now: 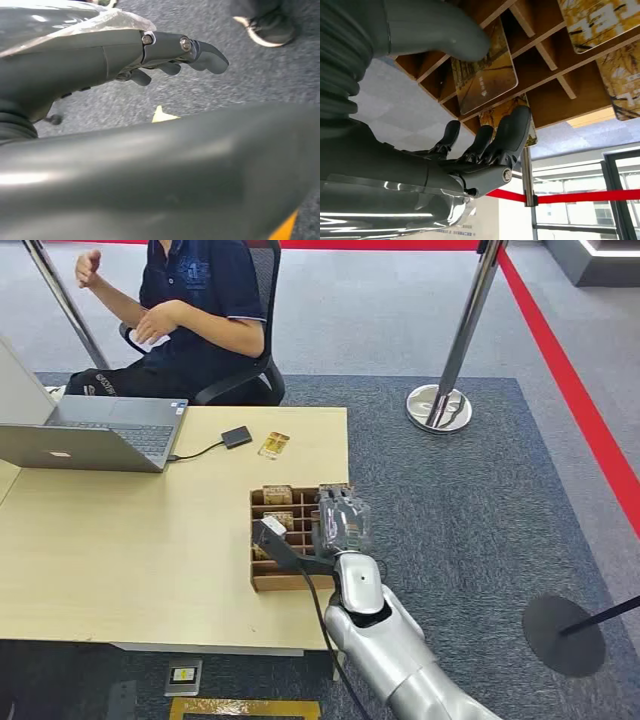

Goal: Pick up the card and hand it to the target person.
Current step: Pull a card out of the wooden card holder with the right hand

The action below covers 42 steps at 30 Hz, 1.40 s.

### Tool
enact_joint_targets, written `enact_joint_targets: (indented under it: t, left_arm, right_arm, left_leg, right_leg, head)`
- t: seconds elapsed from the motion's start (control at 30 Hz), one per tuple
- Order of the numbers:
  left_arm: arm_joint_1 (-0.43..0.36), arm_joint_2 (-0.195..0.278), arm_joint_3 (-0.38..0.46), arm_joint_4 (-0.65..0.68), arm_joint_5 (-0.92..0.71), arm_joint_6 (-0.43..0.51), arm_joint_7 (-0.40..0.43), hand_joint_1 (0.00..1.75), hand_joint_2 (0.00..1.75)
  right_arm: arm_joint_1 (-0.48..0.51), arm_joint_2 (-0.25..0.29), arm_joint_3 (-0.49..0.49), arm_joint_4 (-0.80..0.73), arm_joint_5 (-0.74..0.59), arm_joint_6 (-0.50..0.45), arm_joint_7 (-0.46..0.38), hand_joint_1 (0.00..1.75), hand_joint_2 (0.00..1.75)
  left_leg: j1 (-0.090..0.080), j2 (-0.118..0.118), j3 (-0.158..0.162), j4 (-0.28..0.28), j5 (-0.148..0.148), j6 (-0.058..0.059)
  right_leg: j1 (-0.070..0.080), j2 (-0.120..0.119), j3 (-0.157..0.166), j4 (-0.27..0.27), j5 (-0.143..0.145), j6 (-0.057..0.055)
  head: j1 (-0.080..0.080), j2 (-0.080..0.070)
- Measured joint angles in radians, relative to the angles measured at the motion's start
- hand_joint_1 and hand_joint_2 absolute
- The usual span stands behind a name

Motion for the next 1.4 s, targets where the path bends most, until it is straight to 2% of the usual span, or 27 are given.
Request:
enact_joint_targets:
  t: [0.07,0.27,0.33,0.63,1.1,1.4]
  left_arm:
    - [-0.001,0.0,0.0,0.0,0.0,0.0,0.003,0.0,0.0]
    - [-0.007,0.0,0.0,0.0,0.0,0.001,0.008,0.0,0.0]
    - [-0.008,0.0,0.0,0.0,0.0,0.001,0.008,0.0,0.0]
    - [-0.01,0.0,0.0,0.0,0.002,0.003,0.006,0.0,0.0]
    - [-0.01,-0.001,0.0,0.0,0.0,0.008,0.004,0.0,0.0]
    - [-0.01,-0.001,0.0,0.0,-0.007,0.01,-0.004,0.0,0.0]
  right_arm:
    - [-0.006,0.003,0.0,0.005,0.0,0.0,-0.002,0.91,1.75]
    - [-0.025,0.012,0.0,0.032,-0.001,0.0,-0.007,1.29,1.75]
    - [-0.03,0.013,0.0,0.039,-0.001,0.0,-0.008,1.35,1.75]
    - [-0.04,0.021,0.002,0.056,0.003,-0.001,-0.009,1.29,1.75]
    - [-0.047,0.027,0.003,0.07,0.006,-0.001,-0.012,1.44,1.75]
    - [-0.038,0.017,0.002,0.015,-0.018,0.006,-0.039,1.43,1.75]
  left_leg:
    - [0.0,0.0,0.0,0.0,0.0,0.0]
    - [0.0,0.0,0.0,0.0,0.0,0.0]
    - [0.0,0.0,0.0,0.0,0.0,0.0]
    - [0.0,0.0,0.001,0.0,0.0,0.0]
    - [0.0,0.0,0.003,0.0,0.0,0.0]
    - [0.0,0.0,0.003,0.0,0.001,0.0]
  right_leg:
    - [0.0,0.0,0.0,0.0,0.0,0.0]
    - [0.0,0.0,0.0,0.0,0.0,0.0]
    - [0.0,0.0,0.0,0.0,0.0,0.0]
    - [0.0,0.0,0.001,0.0,0.0,0.0]
    - [0.0,0.0,0.003,0.0,0.0,0.0]
    - [0.0,0.0,0.003,0.0,0.0,0.0]
  head:
    - [0.0,0.0]
    - [0.0,0.0]
    - [0.0,0.0]
    - [0.0,0.0]
    - [0.0,0.0]
    - [0.0,0.0]
